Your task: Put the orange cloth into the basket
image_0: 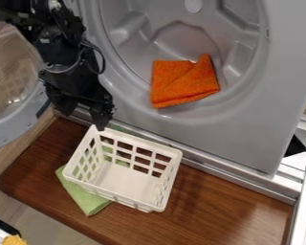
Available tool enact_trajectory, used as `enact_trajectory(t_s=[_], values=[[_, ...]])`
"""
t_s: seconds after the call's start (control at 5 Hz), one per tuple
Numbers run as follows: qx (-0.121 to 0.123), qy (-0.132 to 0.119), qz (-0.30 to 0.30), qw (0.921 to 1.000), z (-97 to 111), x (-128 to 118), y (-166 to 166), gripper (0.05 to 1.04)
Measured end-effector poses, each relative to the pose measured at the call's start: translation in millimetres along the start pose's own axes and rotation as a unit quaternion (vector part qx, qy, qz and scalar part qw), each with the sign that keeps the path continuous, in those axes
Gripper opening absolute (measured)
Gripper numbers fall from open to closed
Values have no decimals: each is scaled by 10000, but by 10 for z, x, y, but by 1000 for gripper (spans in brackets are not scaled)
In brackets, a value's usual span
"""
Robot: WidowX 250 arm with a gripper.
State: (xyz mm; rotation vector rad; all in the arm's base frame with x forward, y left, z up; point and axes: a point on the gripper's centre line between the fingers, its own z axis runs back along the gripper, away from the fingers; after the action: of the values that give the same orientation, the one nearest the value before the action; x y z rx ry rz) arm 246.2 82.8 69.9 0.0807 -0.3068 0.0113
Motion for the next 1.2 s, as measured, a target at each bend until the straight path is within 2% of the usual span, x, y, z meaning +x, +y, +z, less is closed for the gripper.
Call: enact_trajectory(t_s=[0.2, 0.4, 0.6, 0.8, 1.2], values=[[-34, 86, 1, 10000, -37, -28, -10, 1001], [-146, -60, -134, 9998, -29, 90, -74, 1001], [-274, -163, -548, 9980, -100, 292, -171, 1001], [-480, -250, -1066, 9928, -203, 526, -348, 1001], [-807, -420, -1589, 9831, -450, 880, -596, 1001]])
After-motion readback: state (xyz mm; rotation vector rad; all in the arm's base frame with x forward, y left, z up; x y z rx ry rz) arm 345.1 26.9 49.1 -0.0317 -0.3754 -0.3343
